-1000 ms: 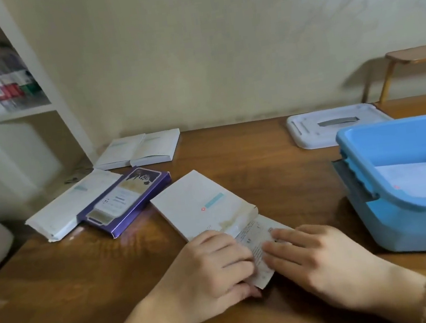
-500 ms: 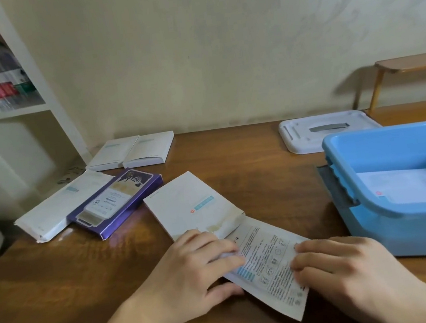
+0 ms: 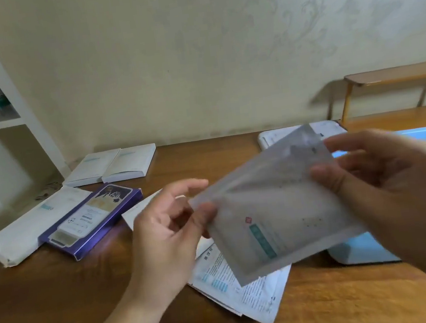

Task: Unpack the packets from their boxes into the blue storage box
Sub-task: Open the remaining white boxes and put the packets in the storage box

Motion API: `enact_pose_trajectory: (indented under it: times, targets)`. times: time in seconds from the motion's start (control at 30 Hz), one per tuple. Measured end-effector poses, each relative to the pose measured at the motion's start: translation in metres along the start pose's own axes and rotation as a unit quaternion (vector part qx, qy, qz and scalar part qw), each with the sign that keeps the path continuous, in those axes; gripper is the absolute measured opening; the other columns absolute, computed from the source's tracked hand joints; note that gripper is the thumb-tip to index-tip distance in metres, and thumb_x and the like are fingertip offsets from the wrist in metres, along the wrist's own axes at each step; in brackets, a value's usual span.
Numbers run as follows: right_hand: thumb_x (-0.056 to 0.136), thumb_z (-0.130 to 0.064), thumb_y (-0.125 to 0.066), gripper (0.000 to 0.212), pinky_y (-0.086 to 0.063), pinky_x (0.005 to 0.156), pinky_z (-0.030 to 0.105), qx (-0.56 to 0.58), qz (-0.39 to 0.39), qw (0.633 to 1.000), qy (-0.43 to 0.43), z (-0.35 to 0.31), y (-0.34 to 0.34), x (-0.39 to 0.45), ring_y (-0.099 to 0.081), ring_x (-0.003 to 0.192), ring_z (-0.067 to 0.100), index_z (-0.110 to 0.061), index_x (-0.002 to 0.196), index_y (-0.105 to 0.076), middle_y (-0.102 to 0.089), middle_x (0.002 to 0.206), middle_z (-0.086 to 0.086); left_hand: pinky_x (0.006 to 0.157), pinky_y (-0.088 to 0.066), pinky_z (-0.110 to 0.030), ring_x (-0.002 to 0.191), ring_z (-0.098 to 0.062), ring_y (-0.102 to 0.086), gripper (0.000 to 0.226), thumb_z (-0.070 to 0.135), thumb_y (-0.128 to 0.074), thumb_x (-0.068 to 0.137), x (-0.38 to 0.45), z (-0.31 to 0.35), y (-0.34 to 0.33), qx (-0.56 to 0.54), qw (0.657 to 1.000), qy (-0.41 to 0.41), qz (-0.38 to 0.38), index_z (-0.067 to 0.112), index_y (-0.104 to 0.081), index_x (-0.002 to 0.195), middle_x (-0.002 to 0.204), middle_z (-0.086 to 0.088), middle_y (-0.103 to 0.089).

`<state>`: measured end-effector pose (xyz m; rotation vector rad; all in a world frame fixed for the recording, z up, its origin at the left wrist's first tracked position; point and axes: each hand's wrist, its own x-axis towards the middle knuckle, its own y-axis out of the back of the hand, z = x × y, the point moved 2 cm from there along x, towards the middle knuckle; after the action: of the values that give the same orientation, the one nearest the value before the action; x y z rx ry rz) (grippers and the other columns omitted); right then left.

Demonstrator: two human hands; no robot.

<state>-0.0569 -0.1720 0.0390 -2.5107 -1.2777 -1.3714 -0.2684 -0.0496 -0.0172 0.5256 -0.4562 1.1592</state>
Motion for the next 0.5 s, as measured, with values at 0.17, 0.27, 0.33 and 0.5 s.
enact_pose_trajectory:
  times: [0.17,0.27,0.33,0.5]
  targets:
    - [0.081,-0.019,-0.076,0.041,-0.058,0.057,0.036,0.080,-0.055,0.979,-0.179,0.035,0.050,0.038,-0.073,0.063,0.019,-0.045,0.111,-0.065,-0.077,0.080,0.001,0.065,-0.056,-0.021,0.079,-0.013,-0.073,0.017,0.021,-0.073,0.086,0.069,0.027,-0.054,-0.034,0.994,0.048,-0.093,0.028,-0.069,0.102,0.085,0.001,-0.077]
    - [0.088,-0.007,-0.065,0.039,-0.055,0.049,0.029,0.100,-0.094,0.943,-0.303,0.067,0.080,0.047,-0.073,0.067,0.021,-0.034,0.115,-0.064,-0.076,0.084,0.010,0.060,-0.053,-0.019,0.067,-0.010,-0.066,0.012,0.014,-0.075,0.085,0.102,0.025,-0.098,0.011,0.986,0.078,-0.149,0.023,-0.072,0.092,0.077,0.005,-0.075]
    - [0.091,-0.005,-0.062,0.035,-0.052,0.045,0.028,0.074,-0.098,0.923,-0.365,0.086,0.097,0.047,-0.071,0.063,0.020,-0.029,0.116,-0.063,-0.076,0.085,0.010,0.061,-0.050,-0.019,0.064,-0.009,-0.059,0.011,0.016,-0.078,0.083,0.116,0.022,-0.128,0.081,0.977,0.067,-0.185,0.024,-0.073,0.089,0.077,-0.003,-0.072]
    - [0.090,-0.006,-0.065,0.035,-0.060,0.062,0.043,-0.046,-0.155,0.885,-0.437,0.120,0.115,0.044,-0.070,0.082,0.034,-0.024,0.120,-0.061,-0.070,0.100,0.018,0.066,-0.040,-0.023,0.065,-0.004,-0.055,0.011,0.020,-0.076,0.079,0.123,0.020,-0.181,0.313,0.897,-0.008,-0.313,0.029,-0.071,0.084,0.075,0.011,-0.065]
